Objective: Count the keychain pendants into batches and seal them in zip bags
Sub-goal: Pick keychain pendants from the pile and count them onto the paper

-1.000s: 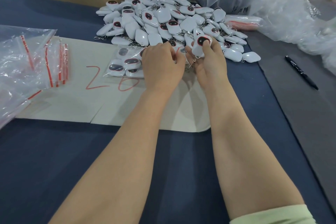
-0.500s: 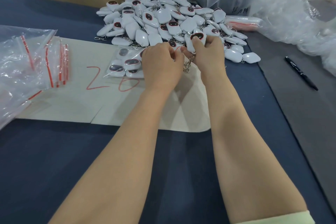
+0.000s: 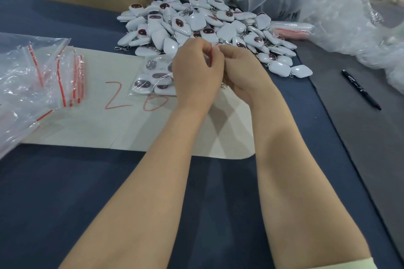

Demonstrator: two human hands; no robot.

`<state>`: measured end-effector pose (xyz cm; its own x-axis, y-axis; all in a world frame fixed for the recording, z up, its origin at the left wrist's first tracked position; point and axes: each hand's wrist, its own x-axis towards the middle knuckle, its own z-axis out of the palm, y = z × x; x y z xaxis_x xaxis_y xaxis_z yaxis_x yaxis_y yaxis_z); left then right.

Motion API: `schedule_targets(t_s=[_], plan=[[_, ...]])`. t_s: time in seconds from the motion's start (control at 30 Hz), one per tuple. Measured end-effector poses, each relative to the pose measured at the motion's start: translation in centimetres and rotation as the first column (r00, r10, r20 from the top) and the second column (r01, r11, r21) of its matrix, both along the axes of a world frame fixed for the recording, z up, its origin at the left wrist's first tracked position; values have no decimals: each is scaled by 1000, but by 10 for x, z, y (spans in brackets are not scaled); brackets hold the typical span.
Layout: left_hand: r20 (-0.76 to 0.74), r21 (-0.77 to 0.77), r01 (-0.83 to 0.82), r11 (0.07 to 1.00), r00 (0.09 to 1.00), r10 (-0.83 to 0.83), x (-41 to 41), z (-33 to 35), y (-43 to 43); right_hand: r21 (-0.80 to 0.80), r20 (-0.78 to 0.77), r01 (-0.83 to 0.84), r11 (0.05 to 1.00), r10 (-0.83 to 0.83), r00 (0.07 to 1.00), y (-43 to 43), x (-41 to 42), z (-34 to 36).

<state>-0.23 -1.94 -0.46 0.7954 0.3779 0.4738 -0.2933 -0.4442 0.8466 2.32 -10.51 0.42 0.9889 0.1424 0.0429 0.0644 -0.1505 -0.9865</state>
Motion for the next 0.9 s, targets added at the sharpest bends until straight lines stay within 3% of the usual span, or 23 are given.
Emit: schedule_targets(t_s=[0.17,0.37,0.47,0.53,0.63,0.67,0.77,0.9], plan=[[46,25,7,1000,999,-8,-2,-2,-4,-183,106,148,972,-130,986,2,-1,-4],[58,6,-1,1000,998,0,1,-3,-2,-78,37,8,997,-5,999,0,-4,-2],[45,18,25,1000,999,-26,1,-5,-3,-164,87,196,967,-183,979,-3,3,0],[15,-5,35,999,999,-35,1,-3,-3,-224,144,376,899,-351,925,-7,5,1],[-67,-236,55,970,995,-73,4,5,1,-425,158,399,812,-368,916,-15,7,2],[-76,-332,62,941,993,-92,6,9,3,-405,65,324,855,-326,943,-15,6,3],[-37,-501,95,860,991,-131,5,17,7,-116,-239,68,991,-95,966,-5,-3,10],[32,-565,179,805,980,-195,-1,22,3,51,-190,11,999,-1,982,4,-5,19]])
